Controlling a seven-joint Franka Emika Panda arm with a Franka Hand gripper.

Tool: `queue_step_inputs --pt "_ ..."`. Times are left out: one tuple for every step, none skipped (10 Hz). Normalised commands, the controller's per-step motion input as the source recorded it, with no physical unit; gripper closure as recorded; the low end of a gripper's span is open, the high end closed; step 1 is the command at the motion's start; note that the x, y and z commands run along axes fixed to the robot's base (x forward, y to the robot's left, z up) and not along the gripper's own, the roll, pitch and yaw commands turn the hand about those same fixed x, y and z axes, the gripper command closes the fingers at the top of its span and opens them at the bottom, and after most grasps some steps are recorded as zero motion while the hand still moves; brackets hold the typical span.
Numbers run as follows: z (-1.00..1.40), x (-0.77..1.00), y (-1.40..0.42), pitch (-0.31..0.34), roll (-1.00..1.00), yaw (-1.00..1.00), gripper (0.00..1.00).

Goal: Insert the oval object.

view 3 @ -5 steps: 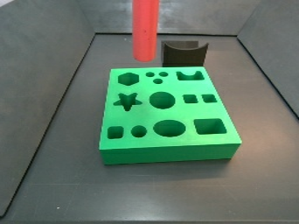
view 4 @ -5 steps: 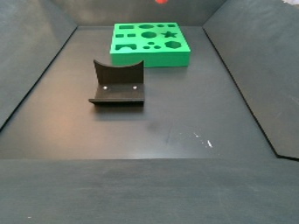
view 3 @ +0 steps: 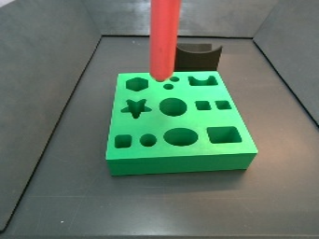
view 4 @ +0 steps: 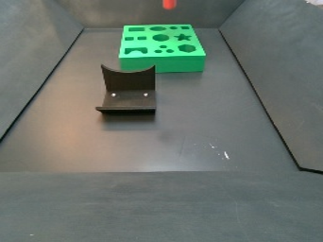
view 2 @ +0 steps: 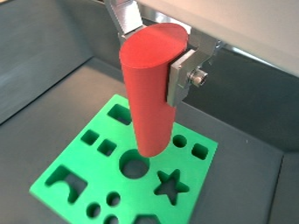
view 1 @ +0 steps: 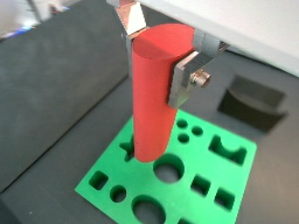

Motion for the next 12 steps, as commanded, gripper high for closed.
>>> queue_step_inputs --pt "-0.45 0.2 -0.23 -0.089 0.06 -0.81 1.0" --pt "-0.31 0.15 -0.21 0.0 0.03 -0.86 1.0" --pt "-0.22 0.0 -0.17 0.0 0.0 -1.0 1.0" --pt "-0.2 0.0 -0.15 0.0 0.0 -1.0 1.0" --pt "-0.21 0.0 -0.14 0.0 0.01 -1.0 1.0" --pt "-0.21 0.01 -0.13 0.0 0.01 -0.99 1.0" --pt "-0.22 0.14 -0.15 0.0 0.02 -0.89 1.0" --pt "-0.25 0.25 -0.17 0.0 0.04 -0.78 1.0" --pt "-0.28 0.37 -0.18 0.0 0.05 -0.69 1.0" --pt "-0.3 0.46 -0.2 0.0 0.06 -0.61 1.0" --pt "-0.3 0.48 -0.2 0.0 0.06 -0.59 1.0" --pt "-0.3 0.48 -0.2 0.0 0.06 -0.59 1.0"
